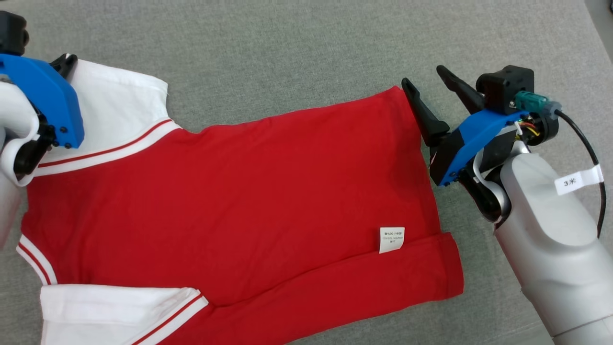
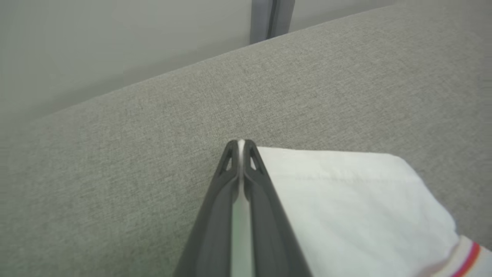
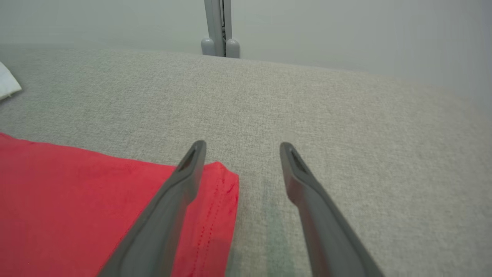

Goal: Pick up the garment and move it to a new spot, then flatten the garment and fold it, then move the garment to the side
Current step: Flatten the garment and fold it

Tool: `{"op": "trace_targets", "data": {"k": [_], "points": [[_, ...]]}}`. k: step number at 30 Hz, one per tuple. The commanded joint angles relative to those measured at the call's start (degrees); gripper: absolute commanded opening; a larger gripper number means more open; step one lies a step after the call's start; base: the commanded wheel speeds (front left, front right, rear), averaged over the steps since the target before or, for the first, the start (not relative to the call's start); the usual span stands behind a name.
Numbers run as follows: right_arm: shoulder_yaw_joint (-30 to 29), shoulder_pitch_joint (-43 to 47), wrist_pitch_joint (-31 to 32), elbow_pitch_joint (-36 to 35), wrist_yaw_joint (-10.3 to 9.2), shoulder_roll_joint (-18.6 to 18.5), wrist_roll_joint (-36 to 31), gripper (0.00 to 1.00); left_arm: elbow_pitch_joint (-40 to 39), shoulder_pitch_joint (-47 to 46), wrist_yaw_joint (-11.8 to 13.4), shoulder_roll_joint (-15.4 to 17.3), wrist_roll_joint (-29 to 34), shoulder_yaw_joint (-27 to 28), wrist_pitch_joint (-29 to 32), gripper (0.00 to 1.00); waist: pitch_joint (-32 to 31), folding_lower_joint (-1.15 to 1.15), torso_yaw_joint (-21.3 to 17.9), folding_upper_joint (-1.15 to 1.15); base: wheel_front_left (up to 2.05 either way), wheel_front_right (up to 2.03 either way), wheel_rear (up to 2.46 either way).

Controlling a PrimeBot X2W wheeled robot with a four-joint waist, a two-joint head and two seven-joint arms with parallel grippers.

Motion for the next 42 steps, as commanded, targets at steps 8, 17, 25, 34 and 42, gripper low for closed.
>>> {"op": "trace_targets", "data": {"k": [8,17,25,34,42], "points": [[1.72,-0.68,6.82,1.36,0.01,-1.88,4.34,1.00,-0.68,-2.28,0.00,-1.13,-1.83,-3.84,-3.30,0.00,-1.04,0.00,1.74,0.00,0.00,0.00,0.00],[3.46,-2.62,10.13,5.89,0.01,-1.35,6.27,1.00,-0.23,-3.53,0.00,-2.12,-3.20,-6.90,-5.65,0.00,-0.37,0.00,4.01,0.00,0.00,0.00,0.00],[3.09,-5.61,7.07,9.91,0.01,-1.16,6.20,0.00,0.99,-4.37,0.00,-3.08,-4.44,-8.41,-9.08,0.00,-0.51,0.00,5.28,0.00,0.00,0.00,0.00],[2.96,-5.48,-1.99,13.18,0.01,-1.22,4.45,0.00,0.62,-3.00,0.00,-4.26,-5.06,-8.44,-17.82,0.00,-3.84,0.00,7.12,0.00,0.00,0.00,0.00],[4.63,-0.75,-7.90,14.16,0.01,-2.51,4.88,0.00,-5.34,3.60,0.54,-3.85,-5.86,-9.17,-24.19,0.00,-7.16,0.00,8.88,0.00,0.00,0.00,0.00]]}}
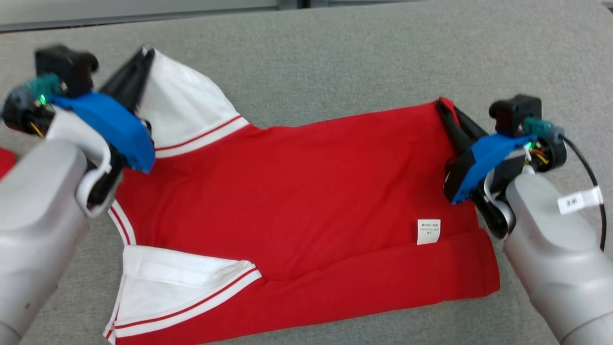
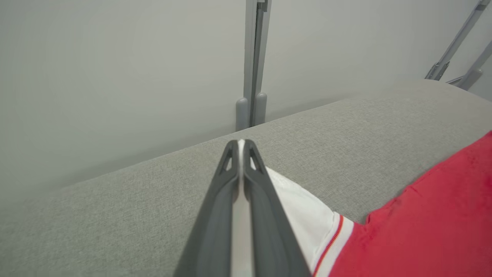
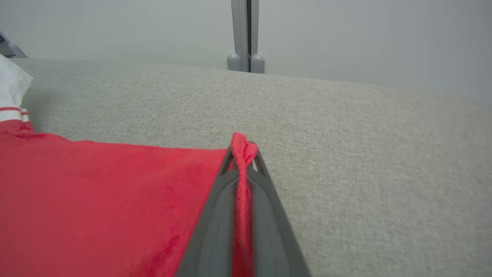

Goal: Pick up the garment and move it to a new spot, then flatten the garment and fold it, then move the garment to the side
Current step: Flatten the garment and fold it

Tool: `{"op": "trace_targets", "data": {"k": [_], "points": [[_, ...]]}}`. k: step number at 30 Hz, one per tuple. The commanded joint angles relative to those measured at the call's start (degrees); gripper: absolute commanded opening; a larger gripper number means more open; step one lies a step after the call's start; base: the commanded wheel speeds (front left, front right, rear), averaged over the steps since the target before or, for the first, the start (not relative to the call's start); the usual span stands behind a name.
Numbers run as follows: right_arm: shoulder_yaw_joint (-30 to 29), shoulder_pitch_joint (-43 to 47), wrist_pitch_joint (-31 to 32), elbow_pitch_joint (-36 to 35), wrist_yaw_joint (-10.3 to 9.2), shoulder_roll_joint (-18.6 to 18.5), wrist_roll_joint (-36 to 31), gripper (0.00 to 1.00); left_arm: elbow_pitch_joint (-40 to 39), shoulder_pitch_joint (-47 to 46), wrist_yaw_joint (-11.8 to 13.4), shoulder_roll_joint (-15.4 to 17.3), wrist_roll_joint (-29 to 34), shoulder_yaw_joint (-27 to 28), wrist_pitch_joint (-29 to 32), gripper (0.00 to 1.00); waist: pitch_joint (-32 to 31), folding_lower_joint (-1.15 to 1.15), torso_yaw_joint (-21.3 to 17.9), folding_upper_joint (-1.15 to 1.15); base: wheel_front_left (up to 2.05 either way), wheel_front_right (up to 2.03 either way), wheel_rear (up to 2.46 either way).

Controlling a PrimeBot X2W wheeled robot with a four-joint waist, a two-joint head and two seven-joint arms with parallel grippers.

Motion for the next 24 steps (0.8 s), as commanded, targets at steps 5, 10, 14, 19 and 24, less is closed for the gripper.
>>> {"op": "trace_targets", "data": {"k": [5,10,14,19,24], "points": [[0.18,4.85,-4.15,-0.34,0.01,-1.26,-0.67,0.00,-8.36,8.22,3.04,2.59,-0.01,-0.36,-3.59,0.00,-2.52,0.01,0.78,0.00,0.00,0.00,0.00],[-0.43,8.37,-5.81,-1.08,0.01,-2.15,-1.29,0.00,-18.24,16.00,7.69,5.82,-0.99,-0.09,-4.65,0.00,-4.21,0.01,1.60,0.00,0.00,0.00,0.00],[-1.46,10.26,-6.53,-1.47,0.01,-2.58,-2.21,0.00,-25.30,21.30,11.90,8.89,-1.62,0.45,-4.99,0.00,-4.86,0.01,2.23,0.00,0.00,0.00,0.00],[-3.27,11.44,-6.88,-1.63,0.01,-3.13,-3.45,0.00,-31.40,25.71,15.47,11.16,-2.68,1.80,-5.57,0.00,-5.36,0.01,3.06,0.00,0.00,0.00,0.00],[-5.38,12.71,-7.25,-2.10,0.01,-2.63,-5.03,0.00,-36.66,29.94,18.48,13.12,-3.10,3.34,-6.13,0.00,-5.89,0.01,3.77,0.00,0.00,0.00,0.00]]}}
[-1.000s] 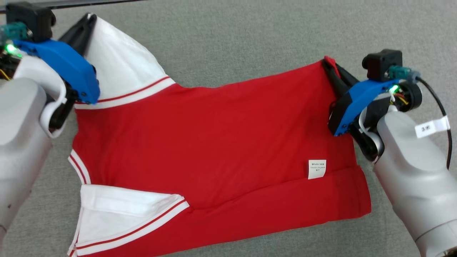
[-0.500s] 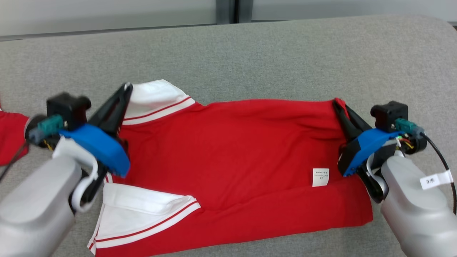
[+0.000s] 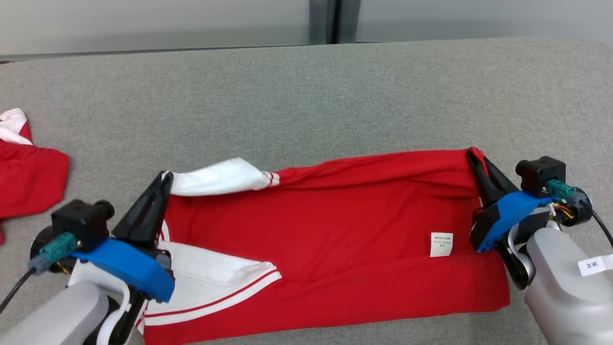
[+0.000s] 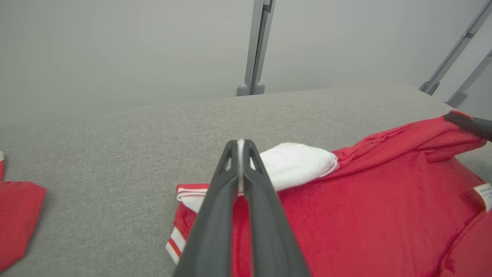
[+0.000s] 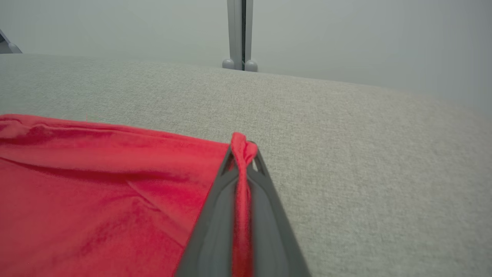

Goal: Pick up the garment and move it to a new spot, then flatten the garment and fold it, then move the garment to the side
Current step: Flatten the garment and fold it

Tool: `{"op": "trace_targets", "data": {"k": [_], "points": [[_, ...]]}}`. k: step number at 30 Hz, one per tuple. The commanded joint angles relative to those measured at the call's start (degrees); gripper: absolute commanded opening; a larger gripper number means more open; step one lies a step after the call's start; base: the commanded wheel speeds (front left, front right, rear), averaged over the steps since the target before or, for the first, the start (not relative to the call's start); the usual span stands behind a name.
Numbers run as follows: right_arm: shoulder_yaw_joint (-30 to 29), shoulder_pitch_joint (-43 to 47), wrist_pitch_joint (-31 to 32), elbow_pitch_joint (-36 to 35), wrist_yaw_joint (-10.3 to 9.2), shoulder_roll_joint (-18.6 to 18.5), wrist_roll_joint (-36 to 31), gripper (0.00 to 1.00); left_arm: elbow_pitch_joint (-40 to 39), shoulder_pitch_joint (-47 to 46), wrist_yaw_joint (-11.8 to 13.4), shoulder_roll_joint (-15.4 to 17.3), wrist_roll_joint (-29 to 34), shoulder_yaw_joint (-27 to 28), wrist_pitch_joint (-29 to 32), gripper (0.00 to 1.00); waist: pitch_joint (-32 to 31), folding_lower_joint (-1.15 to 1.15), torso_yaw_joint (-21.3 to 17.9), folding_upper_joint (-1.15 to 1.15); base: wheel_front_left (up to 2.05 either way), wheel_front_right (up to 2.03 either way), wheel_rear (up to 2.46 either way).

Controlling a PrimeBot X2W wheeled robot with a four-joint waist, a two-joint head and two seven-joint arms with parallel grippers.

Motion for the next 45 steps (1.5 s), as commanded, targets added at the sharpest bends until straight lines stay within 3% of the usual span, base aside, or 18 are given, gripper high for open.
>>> {"op": "trace_targets", "data": {"k": [1,8,18,19,20,21,22,23,30,34,39,45], "points": [[-0.48,1.08,-0.42,-0.20,0.01,0.17,-0.33,0.00,-0.92,1.02,0.62,0.51,-0.10,0.65,-0.51,0.00,-0.16,0.00,0.14,0.01,0.00,0.00,0.00],[-3.15,3.59,-0.47,-2.50,0.01,0.85,-2.00,0.00,-4.86,7.11,3.32,0.78,-1.32,2.42,-0.80,0.00,-0.76,0.00,0.61,0.01,0.00,0.00,0.00],[-8.04,9.79,-0.48,-8.12,0.01,1.94,-3.24,0.00,-5.24,14.04,3.84,-1.53,-0.72,4.44,-0.91,0.00,-1.81,0.00,1.07,0.01,0.00,0.00,0.00],[-8.40,10.22,-0.47,-8.95,0.01,2.04,-3.41,0.40,-5.09,14.49,3.79,-1.69,-0.46,4.64,-0.91,0.00,-1.95,0.00,1.05,0.01,0.00,0.00,0.00],[-8.63,10.94,-0.47,-9.59,0.01,2.24,-3.45,1.00,-4.97,14.97,3.81,-1.88,-0.37,4.97,-0.91,0.00,-2.09,0.00,0.99,0.01,0.00,0.00,0.00],[-8.74,11.77,-0.47,-10.03,0.01,2.48,-3.34,1.00,-5.19,15.43,3.79,-2.46,-0.49,6.02,-0.93,0.15,-2.30,0.00,0.91,0.01,0.00,0.00,0.00],[-8.99,12.25,-0.47,-10.58,0.01,2.47,-3.38,1.00,-5.35,15.77,4.05,-2.94,-0.04,7.15,-0.92,0.82,-2.48,0.00,0.86,0.01,0.00,0.00,0.00],[-9.34,12.65,-0.47,-11.42,0.01,2.38,-3.45,1.00,-5.55,16.33,4.30,-3.46,0.69,8.49,-0.92,1.00,-2.68,0.00,0.84,0.01,0.00,0.00,0.00],[-11.96,15.97,-0.46,-17.28,0.01,1.98,-3.84,1.00,-6.42,20.47,4.04,-7.66,7.22,18.25,-0.93,1.00,-3.77,0.00,0.65,0.01,0.00,0.00,0.00],[-13.40,16.45,-0.11,-16.27,0.01,2.19,-3.91,1.00,-7.50,23.93,4.08,-12.85,14.62,28.28,-0.92,1.00,-4.13,0.00,0.61,0.01,0.00,0.00,0.00],[-14.46,16.90,1.48,-12.76,0.01,3.21,-3.69,1.00,-7.90,28.54,1.67,-20.30,24.69,39.17,-0.93,1.00,-4.29,0.00,1.19,0.01,0.00,0.00,0.00],[-14.95,17.84,2.21,-8.71,0.01,4.68,-2.92,1.00,-5.71,31.98,-2.26,-27.66,34.61,47.53,-0.92,1.00,-4.13,0.00,1.66,0.01,0.00,0.00,0.00]]}}
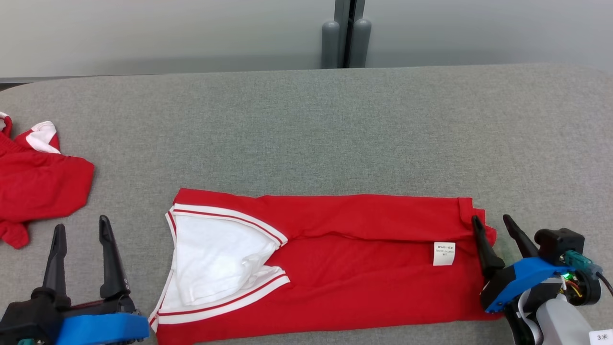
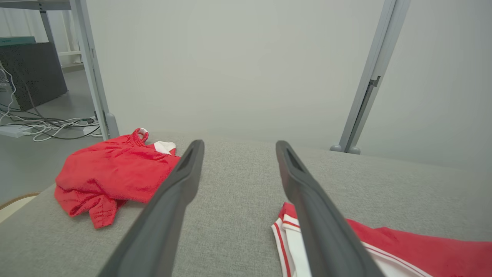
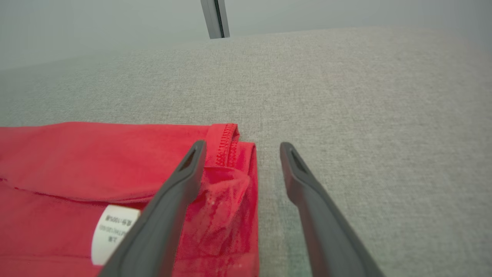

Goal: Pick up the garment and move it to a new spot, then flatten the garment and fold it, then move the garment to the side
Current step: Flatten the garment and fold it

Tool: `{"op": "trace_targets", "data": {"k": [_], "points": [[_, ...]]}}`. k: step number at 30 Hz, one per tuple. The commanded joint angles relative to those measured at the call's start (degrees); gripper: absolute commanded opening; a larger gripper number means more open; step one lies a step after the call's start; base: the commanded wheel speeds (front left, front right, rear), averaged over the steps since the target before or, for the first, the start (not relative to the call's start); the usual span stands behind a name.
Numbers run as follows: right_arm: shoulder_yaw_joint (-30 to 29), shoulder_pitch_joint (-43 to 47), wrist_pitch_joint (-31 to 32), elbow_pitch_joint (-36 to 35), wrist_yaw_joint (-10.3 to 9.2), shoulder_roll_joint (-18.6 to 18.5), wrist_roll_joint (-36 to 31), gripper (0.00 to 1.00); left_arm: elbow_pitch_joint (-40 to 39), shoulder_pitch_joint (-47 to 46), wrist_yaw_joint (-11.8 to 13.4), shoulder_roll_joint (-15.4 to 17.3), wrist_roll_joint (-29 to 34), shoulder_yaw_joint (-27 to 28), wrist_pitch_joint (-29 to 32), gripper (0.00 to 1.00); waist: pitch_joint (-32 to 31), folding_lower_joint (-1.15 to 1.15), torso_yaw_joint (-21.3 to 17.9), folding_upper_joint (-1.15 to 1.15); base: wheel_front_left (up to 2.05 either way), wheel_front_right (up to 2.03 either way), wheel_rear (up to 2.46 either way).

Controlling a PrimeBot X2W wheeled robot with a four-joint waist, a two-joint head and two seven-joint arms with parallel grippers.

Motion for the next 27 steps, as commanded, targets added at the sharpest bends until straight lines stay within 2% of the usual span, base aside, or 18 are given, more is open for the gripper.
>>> {"op": "trace_targets", "data": {"k": [1,9,13,14,17,23,26,27], "points": [[-0.27,0.88,0.01,0.79,0.01,0.27,0.61,1.00,0.08,0.88,-1.26,-1.62,2.21,2.15,-0.23,1.00,0.15,0.00,0.07,0.00,0.00,0.00,0.00],[1.23,1.43,1.03,5.29,0.01,2.29,1.23,1.00,1.06,2.30,-6.95,-8.67,10.36,9.99,-0.20,1.00,0.58,0.00,0.37,0.00,0.00,0.00,0.00],[3.14,1.63,2.45,7.58,0.02,3.66,2.61,0.98,2.64,2.49,-9.48,-11.07,13.74,12.87,-0.19,1.00,0.36,0.00,0.41,0.00,0.00,0.00,0.00],[3.48,1.52,2.67,7.79,0.04,3.77,2.99,0.00,2.77,2.37,-9.87,-11.37,14.20,13.29,-0.20,1.00,0.29,0.00,0.42,0.00,0.00,0.00,0.00],[3.64,1.09,1.98,7.47,0.07,3.71,4.55,0.00,3.41,2.24,-10.80,-12.17,15.54,14.23,-0.19,1.00,0.01,0.00,0.35,0.00,0.00,0.00,0.00],[1.33,-0.30,0.39,6.59,-0.03,-0.09,6.02,0.00,3.83,2.47,-11.68,-12.78,17.37,15.19,-0.19,1.00,-0.51,0.00,-0.07,0.00,0.00,0.00,0.00],[-0.98,-0.95,0.19,6.44,-0.03,-3.07,6.49,0.00,3.77,2.24,-11.70,-12.97,18.06,15.90,-0.19,1.00,-0.78,0.00,-0.35,0.00,0.00,0.00,0.00],[-2.45,-1.06,0.41,6.44,-0.03,-5.14,6.36,0.00,3.77,2.19,-11.73,-13.12,18.38,16.30,-0.19,1.00,-0.96,0.00,-0.52,0.00,0.00,0.00,0.00]]}}
